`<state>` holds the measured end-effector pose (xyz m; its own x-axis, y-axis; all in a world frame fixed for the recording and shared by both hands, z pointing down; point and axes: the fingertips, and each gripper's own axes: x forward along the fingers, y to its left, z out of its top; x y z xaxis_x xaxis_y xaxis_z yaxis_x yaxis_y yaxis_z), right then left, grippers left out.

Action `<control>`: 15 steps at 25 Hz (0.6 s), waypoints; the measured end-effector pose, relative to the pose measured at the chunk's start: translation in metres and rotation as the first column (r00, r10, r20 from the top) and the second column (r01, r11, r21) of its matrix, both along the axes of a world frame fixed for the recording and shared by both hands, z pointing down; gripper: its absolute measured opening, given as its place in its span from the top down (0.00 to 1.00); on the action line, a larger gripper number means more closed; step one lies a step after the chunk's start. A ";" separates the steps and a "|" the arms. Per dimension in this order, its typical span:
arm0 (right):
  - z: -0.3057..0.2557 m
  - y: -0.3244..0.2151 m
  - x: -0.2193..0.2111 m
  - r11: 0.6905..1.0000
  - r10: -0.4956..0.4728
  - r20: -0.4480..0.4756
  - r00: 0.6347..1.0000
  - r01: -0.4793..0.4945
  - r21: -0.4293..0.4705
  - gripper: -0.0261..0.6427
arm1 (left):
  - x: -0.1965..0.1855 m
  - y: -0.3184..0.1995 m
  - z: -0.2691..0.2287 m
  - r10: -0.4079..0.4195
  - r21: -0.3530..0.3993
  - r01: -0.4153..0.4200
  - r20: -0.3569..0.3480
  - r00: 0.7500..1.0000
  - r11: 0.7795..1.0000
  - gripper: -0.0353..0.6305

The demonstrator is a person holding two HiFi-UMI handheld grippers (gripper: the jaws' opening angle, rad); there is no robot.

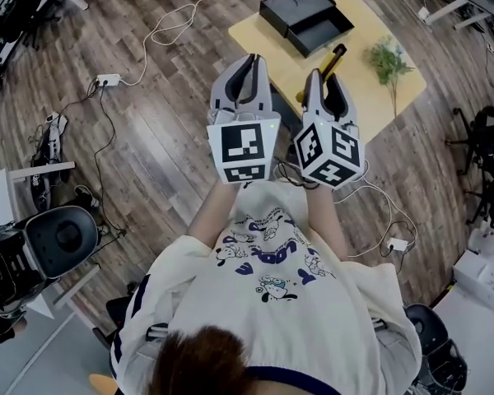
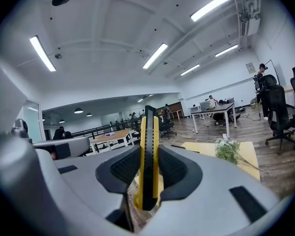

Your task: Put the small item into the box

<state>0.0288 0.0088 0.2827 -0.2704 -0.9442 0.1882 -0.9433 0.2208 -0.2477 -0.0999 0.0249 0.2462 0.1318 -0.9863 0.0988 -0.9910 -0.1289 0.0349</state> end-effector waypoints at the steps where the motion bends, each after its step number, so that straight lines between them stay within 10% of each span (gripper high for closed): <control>1: 0.001 -0.006 -0.002 1.000 0.005 -0.001 1.000 -0.005 -0.003 0.78 | -0.004 -0.006 0.002 0.003 -0.005 -0.003 -0.003 1.000 1.000 0.91; 15: 0.023 -0.066 -0.009 0.995 0.068 0.002 0.998 -0.067 -0.070 0.78 | -0.022 -0.066 0.025 0.029 -0.061 -0.030 -0.023 0.999 0.998 0.91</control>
<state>0.0200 -0.0572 0.3055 -0.2075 -0.9448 0.2535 -0.9544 0.1387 -0.2644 -0.1220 -0.0414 0.2716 0.1635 -0.9742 0.1558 -0.9858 -0.1550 0.0652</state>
